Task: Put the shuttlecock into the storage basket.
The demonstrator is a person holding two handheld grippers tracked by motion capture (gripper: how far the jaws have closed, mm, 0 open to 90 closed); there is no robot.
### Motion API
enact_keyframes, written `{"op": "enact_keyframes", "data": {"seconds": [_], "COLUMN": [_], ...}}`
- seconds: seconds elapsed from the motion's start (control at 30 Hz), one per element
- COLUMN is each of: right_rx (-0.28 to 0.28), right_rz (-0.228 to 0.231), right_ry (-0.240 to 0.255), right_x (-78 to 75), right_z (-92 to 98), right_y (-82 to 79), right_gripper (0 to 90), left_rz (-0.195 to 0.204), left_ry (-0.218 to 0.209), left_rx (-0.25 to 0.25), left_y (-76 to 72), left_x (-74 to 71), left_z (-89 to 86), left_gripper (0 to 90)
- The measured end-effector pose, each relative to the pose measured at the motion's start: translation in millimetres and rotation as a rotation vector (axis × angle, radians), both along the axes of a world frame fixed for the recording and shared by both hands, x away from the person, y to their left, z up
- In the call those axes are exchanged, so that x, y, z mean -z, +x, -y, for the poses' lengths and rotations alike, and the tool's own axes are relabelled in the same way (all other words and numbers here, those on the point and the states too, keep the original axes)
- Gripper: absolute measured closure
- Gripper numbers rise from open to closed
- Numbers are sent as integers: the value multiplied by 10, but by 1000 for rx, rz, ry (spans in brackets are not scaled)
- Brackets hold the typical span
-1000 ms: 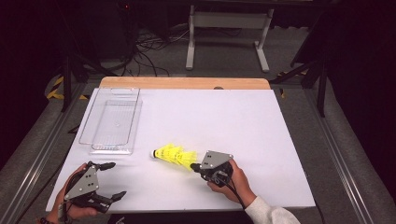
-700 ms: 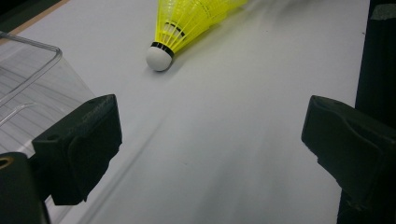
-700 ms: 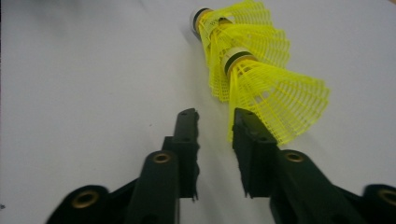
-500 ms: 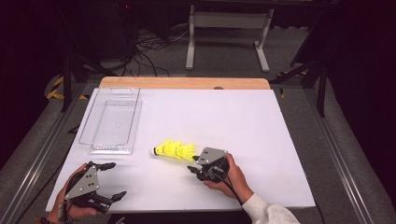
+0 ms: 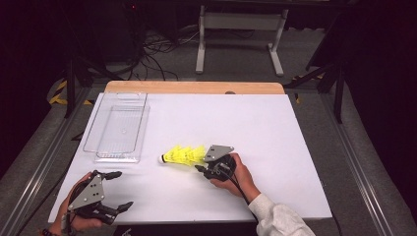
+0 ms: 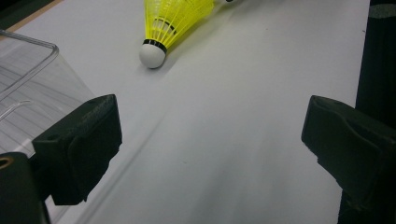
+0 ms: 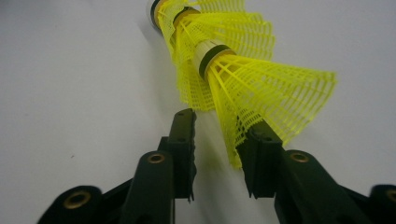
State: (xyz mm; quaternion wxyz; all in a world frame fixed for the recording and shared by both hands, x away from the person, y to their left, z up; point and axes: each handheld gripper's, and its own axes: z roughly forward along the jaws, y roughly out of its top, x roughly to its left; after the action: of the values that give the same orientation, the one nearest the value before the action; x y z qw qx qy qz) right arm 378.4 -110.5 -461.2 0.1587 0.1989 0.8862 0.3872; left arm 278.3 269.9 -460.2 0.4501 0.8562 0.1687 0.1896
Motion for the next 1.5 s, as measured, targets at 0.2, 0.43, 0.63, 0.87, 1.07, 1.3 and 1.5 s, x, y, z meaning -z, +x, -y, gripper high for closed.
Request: {"op": "enact_keyframes", "data": {"seconds": [0.2, 0.43, 0.63, 0.87, 1.07, 1.3, 1.5], "right_rx": [-31, -59, -99, -102, -102, -72, -48], "right_rz": [10, 6, -11, -34, -40, -32, -32], "right_ry": [19, 48, 69, 83, 75, 65, 57], "right_x": [-31, -44, -23, -21, 16, 42, 62], "right_z": [-47, -156, -231, -247, -349, -523, -611], "right_y": [8, 14, 20, -15, -23, 32, 73], "right_gripper": [876, 890, 777, 557, 430, 418, 449], "left_rz": [-2, -5, 0, 1, 1, -2, 2], "left_ry": [3, 4, 6, 8, 8, 4, 5], "left_rx": [5, 9, 10, 9, 8, 12, 12], "left_y": [2, 4, -2, -3, -2, -5, -2], "left_x": [1, 3, -2, -3, -2, 0, -3], "left_z": [7, 9, 10, 11, 13, 20, 12], "left_gripper": [63, 65, 66, 69, 69, 69, 70]}}
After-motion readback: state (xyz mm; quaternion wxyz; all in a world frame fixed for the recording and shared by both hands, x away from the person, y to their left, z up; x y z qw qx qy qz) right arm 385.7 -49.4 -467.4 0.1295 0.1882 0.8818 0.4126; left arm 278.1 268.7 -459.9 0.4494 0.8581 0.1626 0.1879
